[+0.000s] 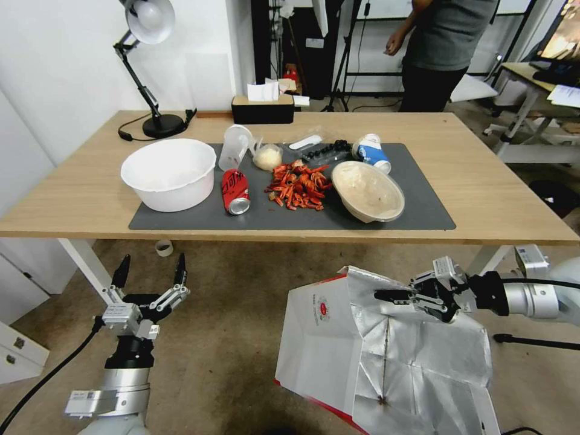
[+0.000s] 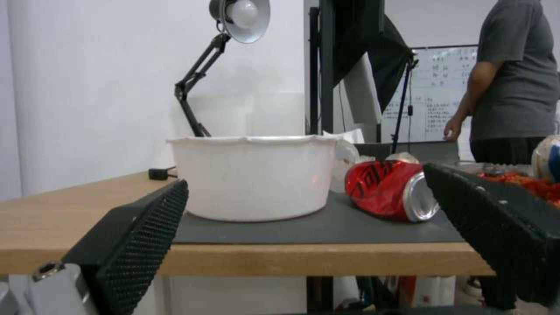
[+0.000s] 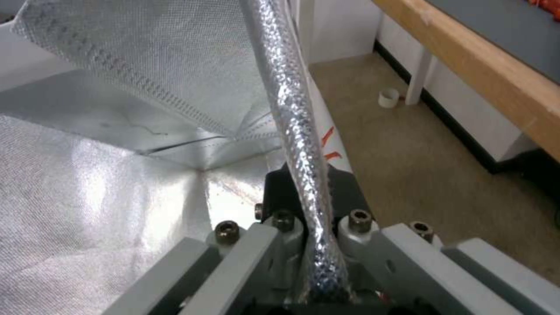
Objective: Pick up the food delivery bag from the floor and place it on the table.
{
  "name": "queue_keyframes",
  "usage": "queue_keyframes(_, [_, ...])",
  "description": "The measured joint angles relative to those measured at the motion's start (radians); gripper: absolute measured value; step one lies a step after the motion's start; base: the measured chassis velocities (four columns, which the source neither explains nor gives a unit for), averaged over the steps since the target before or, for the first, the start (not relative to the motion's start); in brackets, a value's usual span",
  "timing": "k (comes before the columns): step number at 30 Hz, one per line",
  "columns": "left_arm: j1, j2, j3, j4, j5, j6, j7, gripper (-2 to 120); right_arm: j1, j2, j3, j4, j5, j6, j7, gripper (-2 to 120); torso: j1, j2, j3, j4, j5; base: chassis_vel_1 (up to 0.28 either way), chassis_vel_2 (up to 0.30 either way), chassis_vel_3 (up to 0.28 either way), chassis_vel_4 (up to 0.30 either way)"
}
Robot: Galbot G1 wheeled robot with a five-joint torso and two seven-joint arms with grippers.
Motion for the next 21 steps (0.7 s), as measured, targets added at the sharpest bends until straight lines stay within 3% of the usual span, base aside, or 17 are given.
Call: queue_keyframes(21, [0.017, -0.005, 0.003, 0.001, 0.007, 0.001, 0.004, 100, 0.002, 0.001, 0.000, -0.001, -0.001, 0.002, -0.003, 0, 0.041, 0.097, 0.057, 0.0000, 0.0000, 0.000, 0.000, 0.000, 0.000])
